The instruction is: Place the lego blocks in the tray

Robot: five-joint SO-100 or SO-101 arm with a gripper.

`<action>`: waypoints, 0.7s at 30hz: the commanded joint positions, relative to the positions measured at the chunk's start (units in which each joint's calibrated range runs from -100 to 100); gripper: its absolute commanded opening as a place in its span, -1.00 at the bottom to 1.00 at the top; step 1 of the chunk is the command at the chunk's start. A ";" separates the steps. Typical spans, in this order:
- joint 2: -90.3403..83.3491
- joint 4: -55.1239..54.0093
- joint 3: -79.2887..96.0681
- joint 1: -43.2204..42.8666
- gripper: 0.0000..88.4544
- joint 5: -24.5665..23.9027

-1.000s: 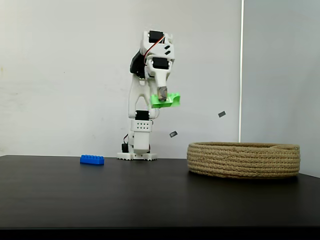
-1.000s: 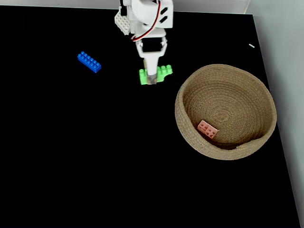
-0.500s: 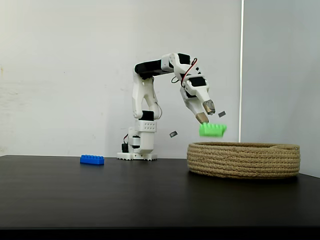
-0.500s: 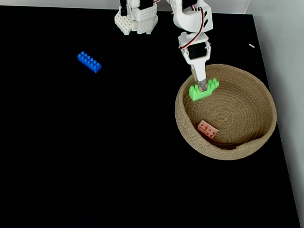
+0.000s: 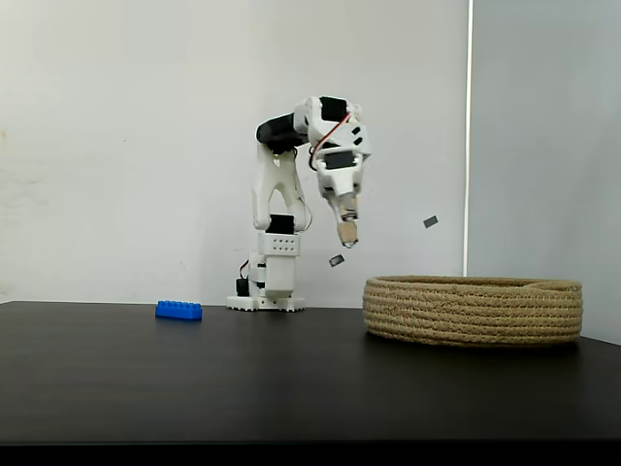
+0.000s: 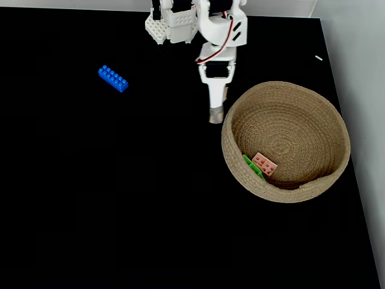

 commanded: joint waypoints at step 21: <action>-8.74 4.72 19.87 46.16 -0.14 11.97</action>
